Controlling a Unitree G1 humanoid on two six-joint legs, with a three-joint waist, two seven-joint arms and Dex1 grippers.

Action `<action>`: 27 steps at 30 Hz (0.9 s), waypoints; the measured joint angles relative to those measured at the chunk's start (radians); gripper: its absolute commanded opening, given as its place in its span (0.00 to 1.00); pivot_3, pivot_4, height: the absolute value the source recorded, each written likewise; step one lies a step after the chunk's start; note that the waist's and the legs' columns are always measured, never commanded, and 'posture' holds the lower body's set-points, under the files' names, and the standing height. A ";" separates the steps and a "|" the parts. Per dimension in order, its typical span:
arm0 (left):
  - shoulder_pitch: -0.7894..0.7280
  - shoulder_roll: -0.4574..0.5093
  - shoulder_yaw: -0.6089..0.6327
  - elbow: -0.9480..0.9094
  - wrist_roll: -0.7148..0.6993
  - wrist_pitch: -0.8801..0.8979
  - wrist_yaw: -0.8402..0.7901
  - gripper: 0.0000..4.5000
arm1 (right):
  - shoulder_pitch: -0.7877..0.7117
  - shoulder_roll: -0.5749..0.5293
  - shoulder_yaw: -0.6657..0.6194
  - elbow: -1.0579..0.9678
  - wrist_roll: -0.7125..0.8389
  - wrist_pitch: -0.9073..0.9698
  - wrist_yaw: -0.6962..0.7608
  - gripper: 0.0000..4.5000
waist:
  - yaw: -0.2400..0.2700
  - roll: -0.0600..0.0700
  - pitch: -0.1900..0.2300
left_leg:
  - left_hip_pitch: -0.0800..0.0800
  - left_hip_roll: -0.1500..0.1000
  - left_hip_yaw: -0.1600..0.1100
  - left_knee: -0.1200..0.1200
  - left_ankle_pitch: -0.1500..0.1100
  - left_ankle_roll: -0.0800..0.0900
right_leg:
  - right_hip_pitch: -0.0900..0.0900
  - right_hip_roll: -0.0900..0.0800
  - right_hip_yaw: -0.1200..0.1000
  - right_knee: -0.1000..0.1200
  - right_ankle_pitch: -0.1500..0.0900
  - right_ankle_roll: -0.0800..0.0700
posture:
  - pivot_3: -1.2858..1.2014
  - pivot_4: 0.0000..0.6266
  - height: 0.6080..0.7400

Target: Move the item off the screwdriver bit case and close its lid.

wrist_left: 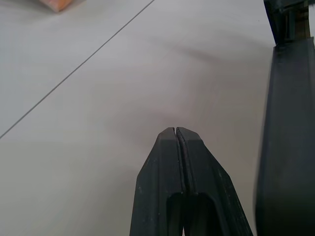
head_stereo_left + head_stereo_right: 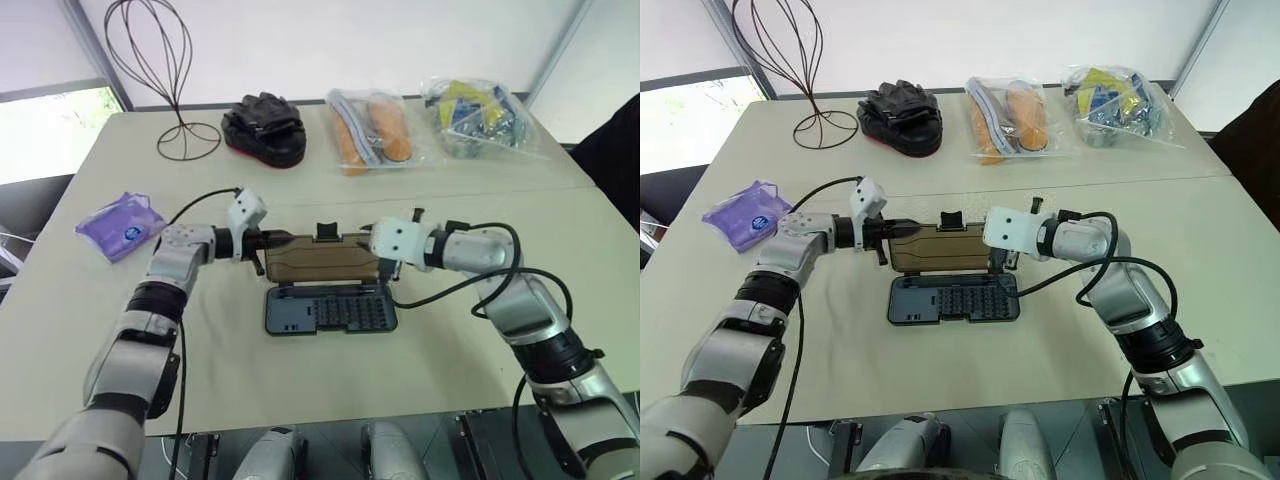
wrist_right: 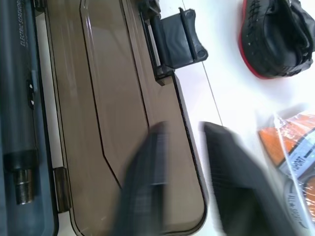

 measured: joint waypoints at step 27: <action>0.176 0.171 -0.138 -0.550 -0.088 0.300 -0.411 0.00 | -0.110 -0.152 -0.391 -0.333 0.538 0.785 0.072 0.99 | 0.012 -0.001 0.000 | -0.016 -0.003 -0.003 0.015 -0.001 0.001 | -0.011 -0.005 -0.001 0.012 0.000 0.000 | 0.52 0.24 1.00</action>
